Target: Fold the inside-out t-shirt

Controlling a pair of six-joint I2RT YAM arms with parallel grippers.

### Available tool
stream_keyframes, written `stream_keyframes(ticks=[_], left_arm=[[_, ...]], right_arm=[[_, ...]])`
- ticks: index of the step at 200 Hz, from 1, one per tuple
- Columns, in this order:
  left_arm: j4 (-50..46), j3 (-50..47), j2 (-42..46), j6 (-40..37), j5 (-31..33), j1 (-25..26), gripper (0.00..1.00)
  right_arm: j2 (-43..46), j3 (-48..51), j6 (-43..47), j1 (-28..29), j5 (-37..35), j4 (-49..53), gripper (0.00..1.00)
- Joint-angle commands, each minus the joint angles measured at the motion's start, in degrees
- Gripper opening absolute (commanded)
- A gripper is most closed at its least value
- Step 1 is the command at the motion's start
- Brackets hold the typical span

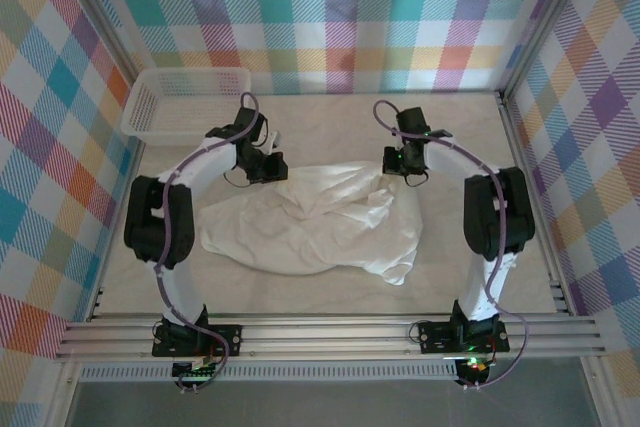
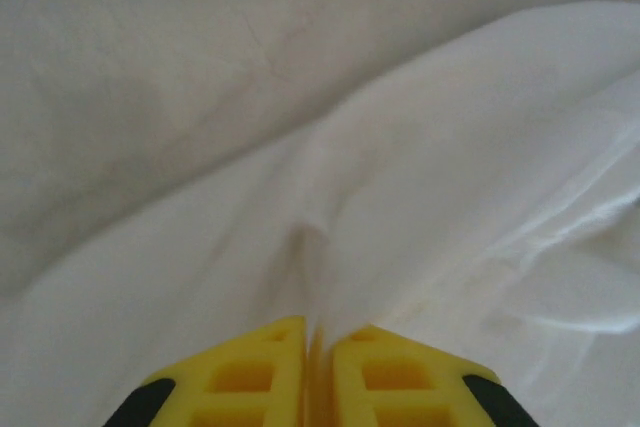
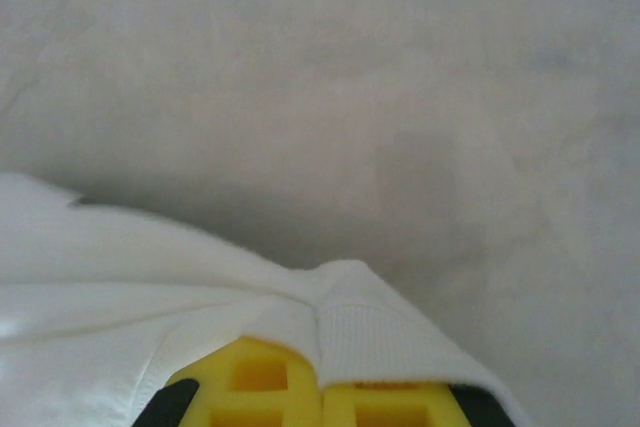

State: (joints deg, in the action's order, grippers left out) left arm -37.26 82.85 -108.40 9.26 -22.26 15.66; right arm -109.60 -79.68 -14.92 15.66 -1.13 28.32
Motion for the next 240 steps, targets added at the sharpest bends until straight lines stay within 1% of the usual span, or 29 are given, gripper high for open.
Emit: stream_keyframes(ticks=[1,11,17,30,44,56,68,78,90,106,126,141,150,157,166,187,190,194,214,240], left_arm=[[-0.04,3.73,-0.38,-1.72,-0.33,-1.02,0.23],[0.16,3.66,0.96,-1.31,0.23,-1.79,0.29],[0.29,3.56,2.02,-0.92,0.31,-2.36,0.31],[1.6,2.58,4.92,0.58,-0.04,-3.87,0.32],[3.43,1.47,7.95,2.17,-0.72,-4.91,0.32],[4.11,1.2,9.4,2.43,-1.21,-5.2,0.32],[4.72,0.58,10.66,3.03,-1.97,-5.2,0.32],[6.83,-1.45,12.24,4.13,-2.17,-5.2,0.32],[8.88,-4.07,14.95,4.87,-1.19,-5.2,0.32],[10.14,-7.99,19.34,4.69,2.16,-5.12,0.32],[7.96,-10.69,24.55,2.87,5.45,-5.2,0.32],[5.67,-11.93,27.78,2.07,6.24,-5.12,0.32],[5.19,-13.11,29.94,2.08,6.26,-5.16,0.32],[5.18,-14.27,31.68,2.23,6.7,-5.14,0.32],[5.1,-15.45,33.71,2.39,7.73,-5.12,0.33],[4.18,-17.04,37.03,2.1,10.22,-5.2,0.33],[4.02,-17.16,37.42,2.02,10.45,-5.2,0.33],[3.76,-17.36,37.85,1.76,10.64,-5.19,0.33],[2.19,-17.37,39.06,0.88,11.35,-5.2,0.33],[1.88,-17.63,39.41,0.57,11.58,-5.2,0.33]], right_arm=[[-2.08,-4.72,3.02,-0.86,-4.01,2.25,0.15],[-1.89,-5.75,3.62,-0.89,-4.43,2.64,0.18],[-1.34,-6.28,4.02,-0.82,-4.32,2.71,0.22],[0.78,-6.59,6.24,-0.28,-1.76,1.32,0.27],[3.37,-5.21,10.55,1.62,2.25,-3.17,0.34],[4.73,-4.93,14.82,3.88,7.5,-5.91,0.38],[5.05,-5.11,19.91,6.57,15.17,-8.43,0.41],[4.53,-5.01,27.26,9.08,21.6,-10.45,0.42],[3.13,-5.41,37.01,12.14,25.38,-11.18,0.42],[-0.36,-8.14,49.69,15.02,26.68,-8.32,0.39],[-5.97,-16.03,63.13,16.26,29.39,1.46,0.39],[-7.91,-17.99,71.05,16.18,31.22,1.69,0.39],[-8.69,-18.29,75.81,16.22,32.87,0.63,0.43],[-9.55,-18.69,77.94,16.15,34.01,-1.07,0.46],[-11.53,-20.72,79.68,16.18,36.02,-1.23,0.48],[-17.29,-29.1,85.59,16.16,41.83,6.48,0.49],[-18.07,-30.11,86.34,16.16,42.33,7.36,0.52],[-19.05,-31.22,87.27,16.18,42.85,8.34,0.54],[-22.96,-36.48,90.03,16.25,42.73,11.49,0.57],[-27.51,-40.94,94.56,16.24,38.92,16.8,0.61]])
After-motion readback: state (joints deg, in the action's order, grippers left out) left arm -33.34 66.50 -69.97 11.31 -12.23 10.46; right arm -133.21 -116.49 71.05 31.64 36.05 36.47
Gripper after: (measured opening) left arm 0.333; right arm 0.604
